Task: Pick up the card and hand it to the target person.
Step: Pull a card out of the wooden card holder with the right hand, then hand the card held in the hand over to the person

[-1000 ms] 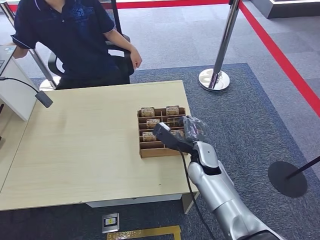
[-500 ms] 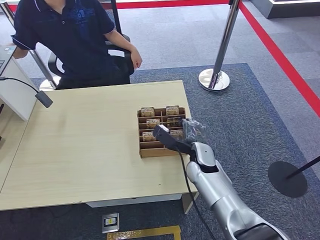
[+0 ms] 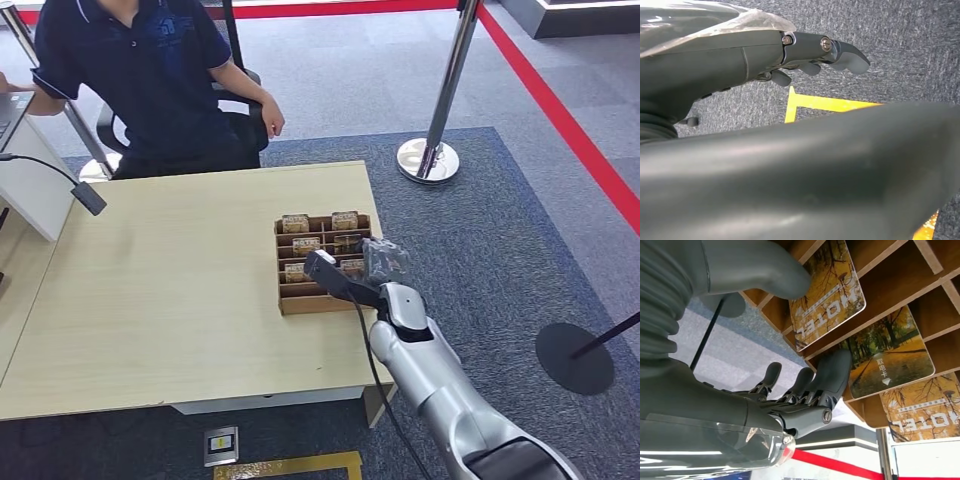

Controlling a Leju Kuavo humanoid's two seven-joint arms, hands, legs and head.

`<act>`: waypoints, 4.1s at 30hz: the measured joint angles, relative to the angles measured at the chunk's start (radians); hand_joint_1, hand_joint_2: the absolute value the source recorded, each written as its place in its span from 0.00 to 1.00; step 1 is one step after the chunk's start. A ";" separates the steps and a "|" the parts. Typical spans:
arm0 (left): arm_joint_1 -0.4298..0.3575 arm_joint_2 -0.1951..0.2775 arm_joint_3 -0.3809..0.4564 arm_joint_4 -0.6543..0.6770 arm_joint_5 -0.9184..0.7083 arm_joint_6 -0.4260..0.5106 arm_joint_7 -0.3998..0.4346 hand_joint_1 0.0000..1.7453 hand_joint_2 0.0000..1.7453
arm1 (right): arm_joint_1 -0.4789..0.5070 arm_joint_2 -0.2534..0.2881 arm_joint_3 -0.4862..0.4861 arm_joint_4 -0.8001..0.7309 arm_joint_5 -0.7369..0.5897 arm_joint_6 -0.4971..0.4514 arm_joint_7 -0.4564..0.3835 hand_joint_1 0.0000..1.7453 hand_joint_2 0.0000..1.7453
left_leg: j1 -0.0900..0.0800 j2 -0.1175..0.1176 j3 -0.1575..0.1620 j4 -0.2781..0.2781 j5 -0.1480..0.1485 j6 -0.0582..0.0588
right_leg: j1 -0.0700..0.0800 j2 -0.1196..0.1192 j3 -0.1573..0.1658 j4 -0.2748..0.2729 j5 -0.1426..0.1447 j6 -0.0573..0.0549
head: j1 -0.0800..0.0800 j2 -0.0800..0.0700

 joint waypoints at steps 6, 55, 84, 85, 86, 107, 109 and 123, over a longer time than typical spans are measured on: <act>0.000 0.000 0.000 0.000 0.000 0.000 -0.002 0.00 0.00 | -0.003 0.003 0.000 0.008 0.001 -0.008 -0.012 0.40 1.00 | 0.000 0.000 0.000 0.000 0.001 0.000 | 0.000 0.000 0.000 0.000 0.001 0.000 | 0.000 0.000; -0.004 0.000 0.000 0.000 0.008 0.000 -0.005 0.00 0.00 | 0.049 0.014 0.041 -0.079 -0.006 0.017 -0.024 1.00 1.00 | 0.000 0.000 0.000 0.000 0.001 0.000 | 0.000 0.000 -0.001 0.001 0.001 0.000 | 0.000 0.000; -0.004 0.000 -0.002 0.000 -0.001 -0.018 -0.001 0.00 0.00 | 0.048 0.022 0.051 -0.069 -0.011 -0.006 -0.030 1.00 1.00 | 0.001 0.000 0.000 0.000 0.003 0.000 | 0.000 0.000 -0.001 0.001 0.002 -0.001 | 0.000 0.000; -0.004 0.000 -0.002 0.000 -0.001 -0.016 -0.001 0.00 0.00 | 0.048 0.022 0.050 -0.069 -0.012 -0.005 -0.030 1.00 1.00 | 0.001 0.000 0.000 0.000 0.003 0.000 | 0.000 0.000 -0.001 0.001 0.002 -0.001 | 0.000 0.000; -0.003 0.000 -0.002 0.000 -0.001 -0.013 -0.001 0.00 0.00 | 0.048 0.022 0.050 -0.069 -0.012 -0.005 -0.030 1.00 1.00 | 0.001 0.000 0.000 0.000 0.003 0.000 | 0.000 0.000 -0.001 0.001 0.002 -0.001 | 0.000 0.000; -0.002 -0.003 -0.001 0.000 0.013 0.016 -0.010 0.00 0.00 | 0.096 0.002 0.069 -0.286 -0.062 -0.014 -0.085 1.00 1.00 | 0.001 0.000 -0.002 0.000 0.003 -0.001 | 0.000 0.000 -0.003 0.001 0.002 -0.001 | 0.000 0.000; -0.002 -0.003 -0.001 0.000 0.013 0.016 -0.010 0.00 0.00 | 0.103 -0.002 0.073 -0.327 -0.069 -0.015 -0.091 1.00 1.00 | 0.001 0.000 -0.002 0.000 0.003 -0.001 | 0.000 0.000 -0.003 0.001 0.002 -0.001 | 0.000 0.000; 0.000 -0.004 -0.001 0.000 0.013 0.020 -0.022 0.00 0.00 | 0.147 -0.029 0.121 -0.594 -0.113 -0.009 -0.147 1.00 1.00 | 0.001 0.000 -0.003 0.000 0.003 -0.001 | 0.000 0.000 -0.003 0.001 0.002 -0.001 | 0.000 0.000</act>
